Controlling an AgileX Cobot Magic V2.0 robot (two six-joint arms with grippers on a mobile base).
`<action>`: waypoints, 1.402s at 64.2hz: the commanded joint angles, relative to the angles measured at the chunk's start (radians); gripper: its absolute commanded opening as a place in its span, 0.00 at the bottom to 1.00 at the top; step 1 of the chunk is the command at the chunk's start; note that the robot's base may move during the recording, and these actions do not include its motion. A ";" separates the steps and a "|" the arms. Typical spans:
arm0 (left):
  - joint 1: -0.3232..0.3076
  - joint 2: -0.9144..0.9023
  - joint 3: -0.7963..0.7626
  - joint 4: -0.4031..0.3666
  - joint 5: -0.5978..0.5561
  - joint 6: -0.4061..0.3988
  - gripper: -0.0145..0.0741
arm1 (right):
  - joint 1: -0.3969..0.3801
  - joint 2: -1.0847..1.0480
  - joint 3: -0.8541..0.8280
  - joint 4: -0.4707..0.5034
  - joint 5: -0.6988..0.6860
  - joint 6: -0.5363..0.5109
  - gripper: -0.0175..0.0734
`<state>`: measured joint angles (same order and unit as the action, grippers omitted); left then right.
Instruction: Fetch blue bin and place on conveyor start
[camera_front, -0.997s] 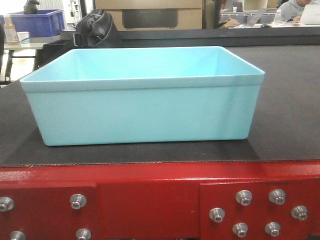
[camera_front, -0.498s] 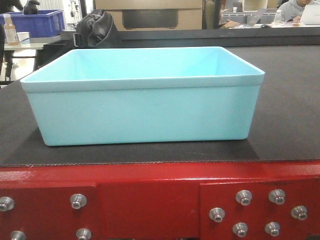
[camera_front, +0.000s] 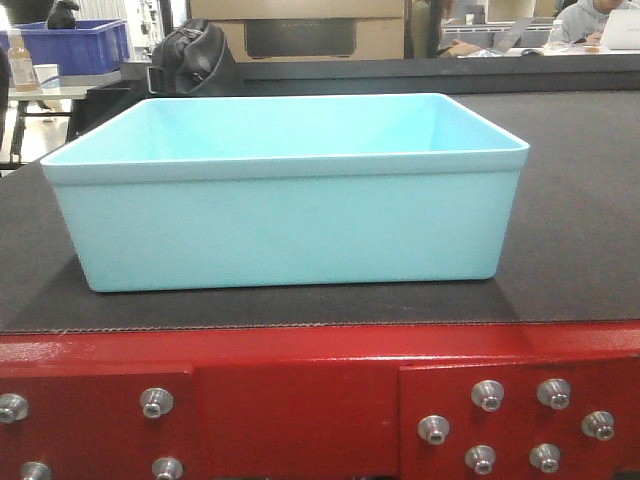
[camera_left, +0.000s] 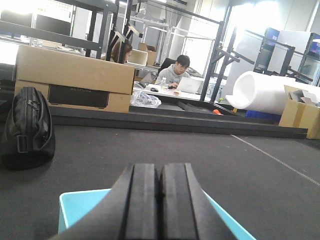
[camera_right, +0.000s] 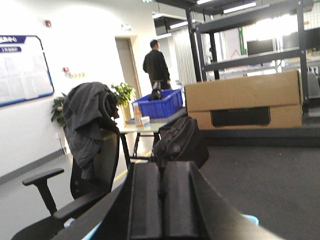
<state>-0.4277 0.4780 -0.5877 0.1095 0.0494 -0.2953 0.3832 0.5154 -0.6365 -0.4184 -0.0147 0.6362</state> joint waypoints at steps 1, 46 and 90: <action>0.003 -0.004 -0.002 -0.002 -0.013 0.005 0.04 | -0.001 -0.015 0.000 -0.008 -0.035 -0.011 0.01; 0.003 -0.004 -0.002 -0.002 -0.013 0.005 0.04 | -0.146 -0.105 0.179 0.433 -0.195 -0.663 0.01; 0.003 -0.004 -0.002 -0.002 -0.013 0.005 0.04 | -0.399 -0.453 0.591 0.453 0.006 -0.653 0.01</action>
<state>-0.4277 0.4772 -0.5877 0.1095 0.0494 -0.2953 -0.0098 0.1014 -0.0822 0.0291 0.0077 -0.0313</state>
